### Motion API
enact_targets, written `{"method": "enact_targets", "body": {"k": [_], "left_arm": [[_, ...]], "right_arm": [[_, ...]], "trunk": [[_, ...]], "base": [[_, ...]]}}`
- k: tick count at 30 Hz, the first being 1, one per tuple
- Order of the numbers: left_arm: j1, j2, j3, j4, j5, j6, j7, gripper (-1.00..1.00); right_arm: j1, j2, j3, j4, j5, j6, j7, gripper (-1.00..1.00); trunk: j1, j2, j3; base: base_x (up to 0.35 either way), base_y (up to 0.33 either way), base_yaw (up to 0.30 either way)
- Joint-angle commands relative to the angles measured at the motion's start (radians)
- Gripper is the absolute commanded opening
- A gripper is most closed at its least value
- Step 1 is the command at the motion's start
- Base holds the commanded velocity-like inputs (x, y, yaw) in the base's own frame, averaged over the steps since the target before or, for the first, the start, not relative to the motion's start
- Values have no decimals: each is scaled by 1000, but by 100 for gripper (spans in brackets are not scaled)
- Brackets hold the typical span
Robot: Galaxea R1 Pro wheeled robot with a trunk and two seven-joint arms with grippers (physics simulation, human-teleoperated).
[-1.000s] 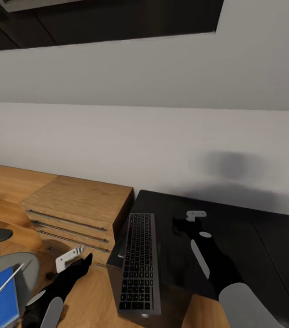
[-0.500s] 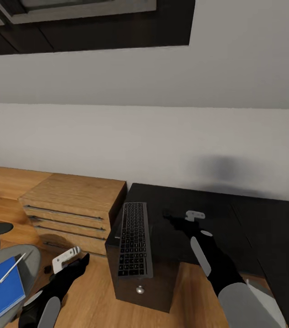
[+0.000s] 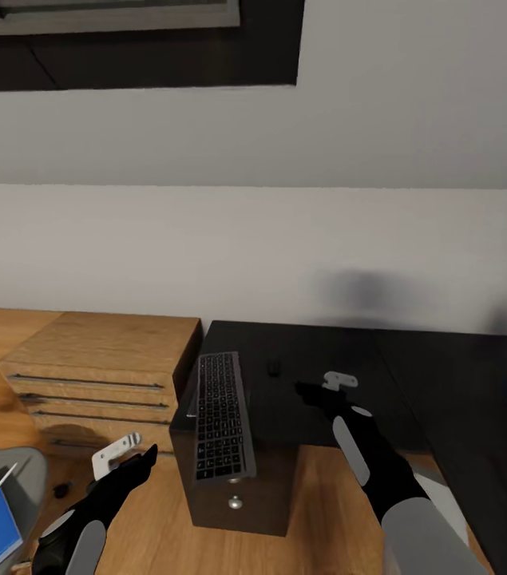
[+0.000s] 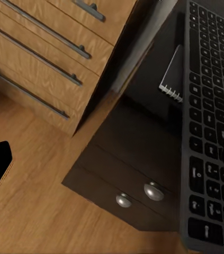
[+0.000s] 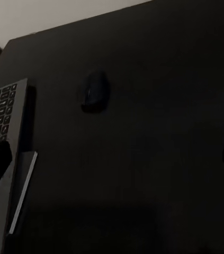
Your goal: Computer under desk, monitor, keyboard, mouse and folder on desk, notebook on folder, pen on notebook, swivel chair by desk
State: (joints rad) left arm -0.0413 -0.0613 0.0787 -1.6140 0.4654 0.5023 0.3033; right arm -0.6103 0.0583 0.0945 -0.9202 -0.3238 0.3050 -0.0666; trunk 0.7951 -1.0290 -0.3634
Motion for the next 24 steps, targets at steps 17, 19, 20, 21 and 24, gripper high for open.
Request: {"method": "enact_targets", "body": {"k": [17, 19, 20, 21, 24], "left_arm": [[-1, -2, -6, -1, 10, 0, 8, 100], [-1, -2, -6, -1, 10, 0, 7, 100], [-1, -3, -6, -1, 10, 0, 7, 100], [-1, -3, -6, -1, 10, 0, 7, 100], [-1, -3, -6, -1, 10, -1, 8, 100]], "right_arm": [[27, -6, 1, -1, -123, 3, -1, 100], [35, -6, 1, 0, -128, 3, 7, 100], [37, -6, 1, 0, -129, 3, 13, 100], [38, -6, 0, 0, -130, 3, 19, 100], [41, -7, 0, 0, -133, 4, 46, 100]], "trunk": [[0, -1, -1], [0, -1, -1], [0, -1, -1], [0, -1, -1], [0, -1, -1]], "base": [[-29, 230, -2], [-1, 253, 0], [0, 263, 0], [0, 242, 0], [0, 165, 0]]}}
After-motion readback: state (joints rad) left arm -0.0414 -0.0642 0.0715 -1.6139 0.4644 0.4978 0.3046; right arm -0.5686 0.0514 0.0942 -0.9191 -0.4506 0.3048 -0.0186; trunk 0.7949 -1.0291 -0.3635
